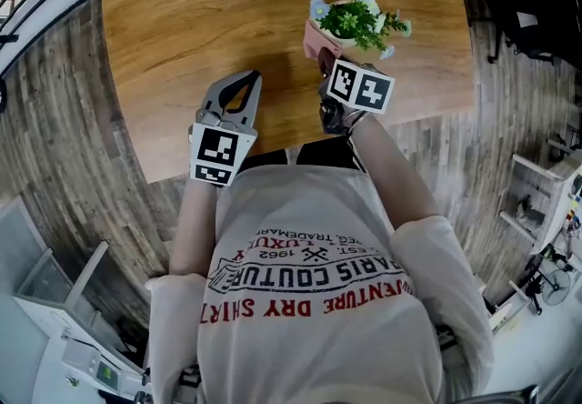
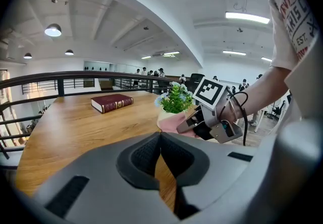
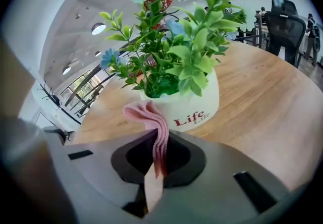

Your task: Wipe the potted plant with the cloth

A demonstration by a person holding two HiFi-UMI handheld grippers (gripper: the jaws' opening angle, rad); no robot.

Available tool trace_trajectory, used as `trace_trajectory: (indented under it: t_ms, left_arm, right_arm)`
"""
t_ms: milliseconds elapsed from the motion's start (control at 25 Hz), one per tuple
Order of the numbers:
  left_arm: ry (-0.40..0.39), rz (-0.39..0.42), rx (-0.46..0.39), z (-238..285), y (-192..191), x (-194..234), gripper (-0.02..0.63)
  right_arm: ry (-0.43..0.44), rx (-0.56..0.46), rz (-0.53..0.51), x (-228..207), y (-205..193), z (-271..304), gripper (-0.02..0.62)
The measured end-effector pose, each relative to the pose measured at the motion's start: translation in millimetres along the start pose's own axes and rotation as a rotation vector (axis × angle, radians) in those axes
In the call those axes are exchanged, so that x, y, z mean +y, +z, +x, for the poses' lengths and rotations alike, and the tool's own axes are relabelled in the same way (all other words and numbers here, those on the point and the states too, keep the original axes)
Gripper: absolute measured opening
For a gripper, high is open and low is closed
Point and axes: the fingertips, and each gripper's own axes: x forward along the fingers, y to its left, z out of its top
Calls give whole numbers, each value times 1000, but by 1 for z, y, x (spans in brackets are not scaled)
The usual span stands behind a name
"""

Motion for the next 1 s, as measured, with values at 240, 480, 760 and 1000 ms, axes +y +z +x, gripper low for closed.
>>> trace_trajectory:
  t_ms: [240,480,760,1000]
  left_arm:
    - [-24,8,9,13,1,-10,17]
    - [-30,10,-6,27,11,-19,17]
    - [-41,-40,-75,46,29,-34,17]
    - [-42,-50,-65,81,25,-52,168]
  right_arm:
    - [-17,-2,-87,-17,-5,-8,35]
    - [-44,5,-106,-42,-6,-21,35]
    - [-143,-39,-298,-90,17,-43,35]
    - [-191,-38,-449,-135,45,-45,35]
